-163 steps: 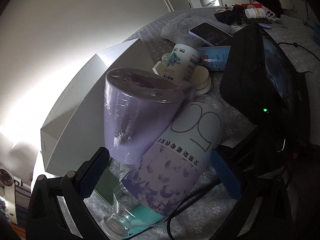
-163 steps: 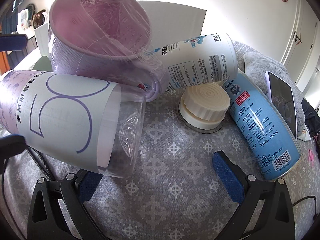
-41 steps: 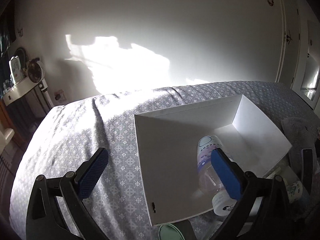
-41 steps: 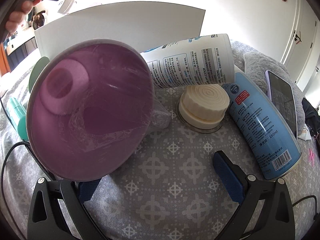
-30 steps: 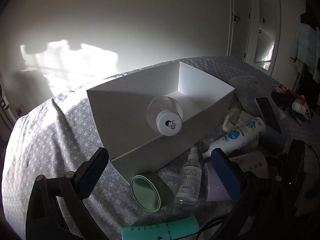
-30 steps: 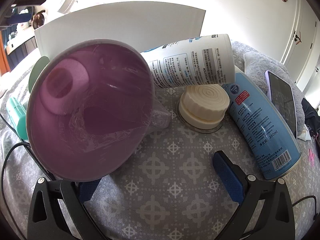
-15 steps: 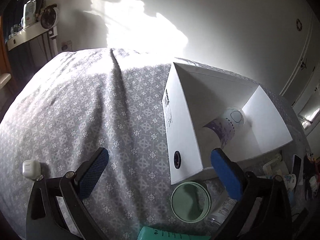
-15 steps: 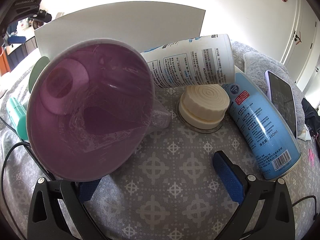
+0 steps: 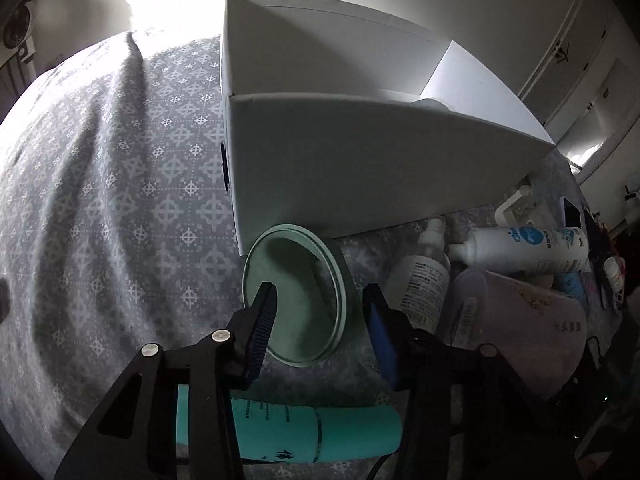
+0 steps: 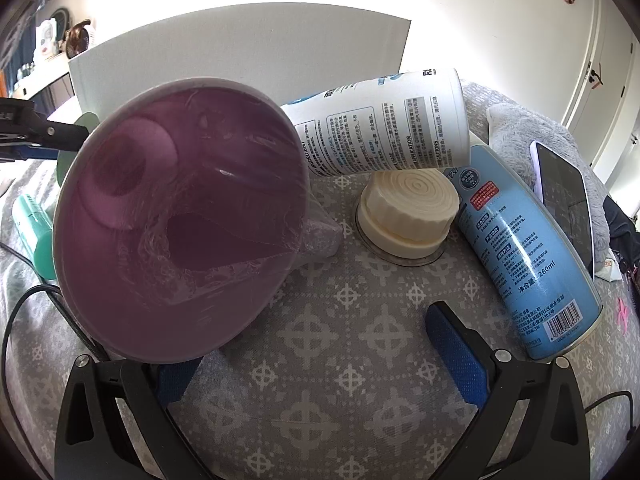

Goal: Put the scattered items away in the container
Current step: 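Move the left gripper to the mint-green cup rim and grasp it, then carry the green cup into the white box and open the left gripper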

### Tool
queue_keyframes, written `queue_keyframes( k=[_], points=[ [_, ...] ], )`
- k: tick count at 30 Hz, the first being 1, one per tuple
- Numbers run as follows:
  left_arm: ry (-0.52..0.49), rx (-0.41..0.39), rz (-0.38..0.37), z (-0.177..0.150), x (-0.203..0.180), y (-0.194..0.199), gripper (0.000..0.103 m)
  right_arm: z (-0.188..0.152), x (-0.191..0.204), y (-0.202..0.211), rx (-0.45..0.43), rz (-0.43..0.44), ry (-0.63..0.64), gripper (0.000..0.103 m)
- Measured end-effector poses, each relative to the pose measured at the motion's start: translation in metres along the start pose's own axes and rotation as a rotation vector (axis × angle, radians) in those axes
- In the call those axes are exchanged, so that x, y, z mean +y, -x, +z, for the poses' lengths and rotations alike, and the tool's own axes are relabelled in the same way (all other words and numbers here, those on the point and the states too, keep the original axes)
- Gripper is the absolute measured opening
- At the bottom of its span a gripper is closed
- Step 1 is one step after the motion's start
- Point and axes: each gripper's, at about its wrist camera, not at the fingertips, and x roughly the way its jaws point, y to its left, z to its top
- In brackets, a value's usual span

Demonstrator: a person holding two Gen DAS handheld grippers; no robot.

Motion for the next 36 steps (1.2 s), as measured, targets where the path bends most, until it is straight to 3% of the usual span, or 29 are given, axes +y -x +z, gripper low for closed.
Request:
queue_keyframes(
  k=[3, 5, 7, 16, 24, 30, 36],
  points=[
    [0.002, 0.000, -0.019, -0.002, -0.001, -0.003, 0.030, -0.001, 0.000, 0.000, 0.000, 0.000, 0.000, 0.103],
    [-0.001, -0.013, -0.028, -0.005, -0.005, 0.002, 0.012, 0.000, 0.000, 0.000, 0.000, 0.000, 0.000, 0.103],
    [-0.027, -0.035, 0.001, -0.009, -0.010, 0.010, 0.007, 0.000, 0.000, 0.000, 0.000, 0.000, 0.000, 0.103],
    [-0.081, -0.169, -0.036, -0.014, -0.022, 0.076, 0.007, -0.002, 0.000, 0.000, 0.000, 0.000, 0.000, 0.103],
    [-0.093, -0.377, -0.094, 0.043, -0.040, 0.131, 0.007, -0.001, -0.001, -0.001, 0.000, 0.000, 0.000, 0.103],
    [-0.080, -0.463, -0.038, 0.102, -0.048, 0.116, 0.007, -0.001, -0.001, -0.001, 0.000, 0.000, 0.000, 0.103],
    [-0.057, -0.376, -0.004, 0.125, -0.050, 0.062, 0.007, -0.002, -0.001, -0.001, 0.000, 0.000, 0.000, 0.103]
  ],
)
